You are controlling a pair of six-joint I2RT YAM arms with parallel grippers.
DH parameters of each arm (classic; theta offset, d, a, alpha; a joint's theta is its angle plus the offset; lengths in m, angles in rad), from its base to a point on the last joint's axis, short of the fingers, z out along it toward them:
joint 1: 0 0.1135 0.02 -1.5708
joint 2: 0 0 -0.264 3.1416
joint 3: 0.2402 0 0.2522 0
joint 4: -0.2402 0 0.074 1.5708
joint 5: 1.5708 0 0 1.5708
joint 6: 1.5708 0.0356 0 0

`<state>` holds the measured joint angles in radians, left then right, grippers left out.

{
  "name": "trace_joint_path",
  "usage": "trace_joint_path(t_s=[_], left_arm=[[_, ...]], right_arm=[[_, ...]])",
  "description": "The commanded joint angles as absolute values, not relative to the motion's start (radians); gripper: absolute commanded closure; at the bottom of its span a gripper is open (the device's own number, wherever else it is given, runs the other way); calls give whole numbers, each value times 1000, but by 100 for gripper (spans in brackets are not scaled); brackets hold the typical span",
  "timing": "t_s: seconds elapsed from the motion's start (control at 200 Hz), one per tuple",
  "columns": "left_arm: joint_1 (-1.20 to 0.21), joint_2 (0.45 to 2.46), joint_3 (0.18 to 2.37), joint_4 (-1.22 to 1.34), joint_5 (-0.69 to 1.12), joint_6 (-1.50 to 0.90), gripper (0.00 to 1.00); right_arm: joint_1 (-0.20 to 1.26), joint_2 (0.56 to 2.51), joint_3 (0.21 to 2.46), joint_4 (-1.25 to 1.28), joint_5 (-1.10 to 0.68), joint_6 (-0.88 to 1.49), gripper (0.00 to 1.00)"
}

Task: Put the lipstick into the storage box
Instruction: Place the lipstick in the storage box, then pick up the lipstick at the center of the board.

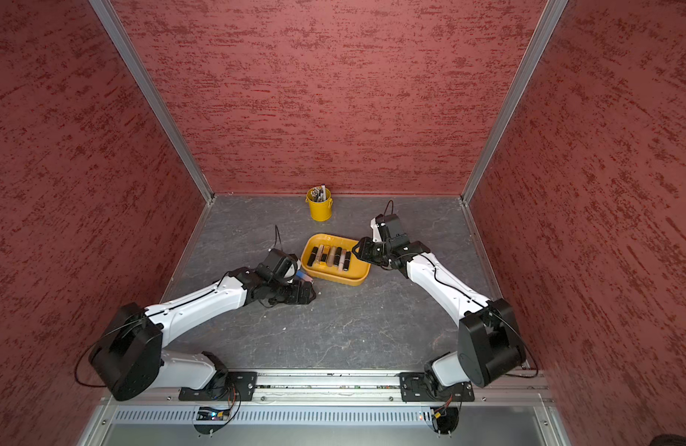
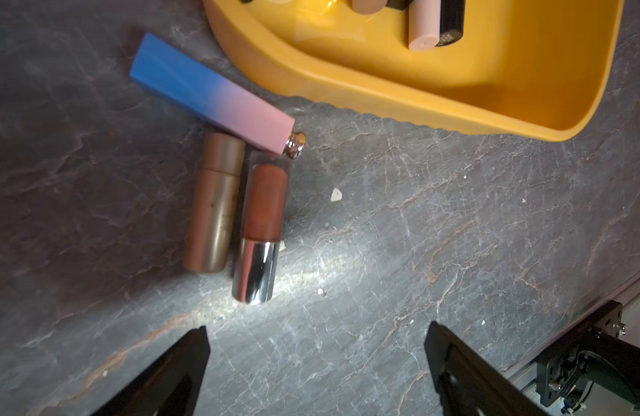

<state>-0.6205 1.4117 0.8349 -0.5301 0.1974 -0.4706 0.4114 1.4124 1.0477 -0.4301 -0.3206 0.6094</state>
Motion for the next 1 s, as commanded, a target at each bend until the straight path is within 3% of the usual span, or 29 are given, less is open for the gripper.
trace_joint_path(t_s=[0.0, 0.346, 0.992], left_arm=[[-629, 1462, 888, -519, 176, -428, 8], [-642, 1582, 958, -536, 158, -407, 21], [-703, 1686, 1026, -652, 12, -369, 29]], right_arm=[[416, 1334, 1012, -476, -290, 577, 57], [416, 1276, 956, -480, -310, 577, 57], [416, 1290, 938, -444, -344, 596, 57]])
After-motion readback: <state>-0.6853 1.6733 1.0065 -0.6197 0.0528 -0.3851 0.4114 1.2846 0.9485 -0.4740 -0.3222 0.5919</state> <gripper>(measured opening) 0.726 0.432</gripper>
